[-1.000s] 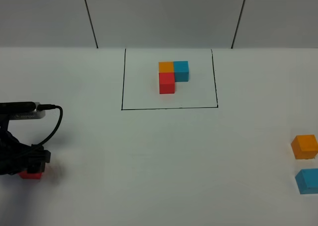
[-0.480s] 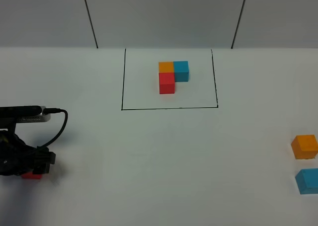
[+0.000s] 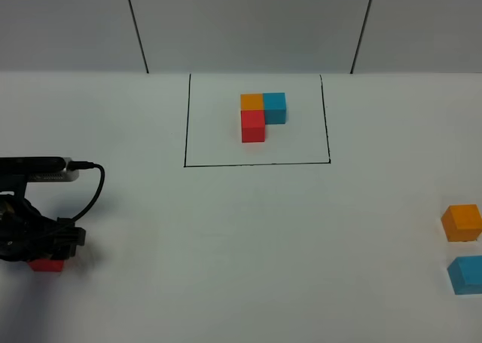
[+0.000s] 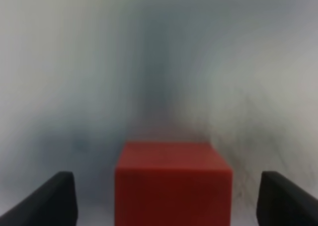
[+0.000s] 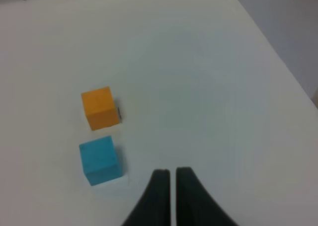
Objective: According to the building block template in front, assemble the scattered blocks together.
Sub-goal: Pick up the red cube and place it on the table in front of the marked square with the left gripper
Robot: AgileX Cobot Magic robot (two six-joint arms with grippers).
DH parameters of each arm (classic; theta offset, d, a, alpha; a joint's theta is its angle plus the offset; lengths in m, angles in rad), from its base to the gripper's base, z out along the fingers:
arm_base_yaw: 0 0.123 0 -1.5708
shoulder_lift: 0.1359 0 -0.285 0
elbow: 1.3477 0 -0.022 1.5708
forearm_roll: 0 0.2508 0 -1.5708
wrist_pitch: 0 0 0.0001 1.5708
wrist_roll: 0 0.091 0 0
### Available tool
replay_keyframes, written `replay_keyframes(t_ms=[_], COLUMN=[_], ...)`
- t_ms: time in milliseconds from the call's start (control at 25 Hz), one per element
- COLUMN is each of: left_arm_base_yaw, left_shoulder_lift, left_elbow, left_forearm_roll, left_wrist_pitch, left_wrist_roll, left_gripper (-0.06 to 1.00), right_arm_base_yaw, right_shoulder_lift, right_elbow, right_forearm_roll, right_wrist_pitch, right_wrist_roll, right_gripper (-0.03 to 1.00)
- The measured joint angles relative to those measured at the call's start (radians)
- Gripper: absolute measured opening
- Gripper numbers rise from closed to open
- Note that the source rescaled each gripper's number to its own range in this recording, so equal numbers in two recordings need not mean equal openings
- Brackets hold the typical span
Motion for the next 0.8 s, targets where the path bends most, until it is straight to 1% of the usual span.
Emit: replay_keyframes(t_ms=[360,520,680,800], left_arm_base_yaw=[0.000,0.000,0.000,0.000], left_shoulder_lift=[0.046,0.046,0.046,0.046], left_elbow=[0.000,0.000,0.000,0.000], left_forearm_roll=[-0.002,-0.003,-0.003,-0.003], left_wrist_pitch=[-0.022,-0.030,-0.031,-0.031], left_wrist_roll=[0.009,0.011,0.011,0.012], left_gripper=[0.94,0.91,0.80,0.64], right_arm_base_yaw=[0.000,0.000,0.000,0.000], right_shoulder_lift=[0.000,0.000,0.000,0.000], right_elbow=[0.000,0.000,0.000,0.000], right_forearm_roll=[0.000,0.000,0.000,0.000], right_wrist_pitch=[0.000,0.000,0.000,0.000], right_wrist_roll=[0.000,0.000,0.000,0.000], right_gripper=[0.00,0.00,0.00,0.00])
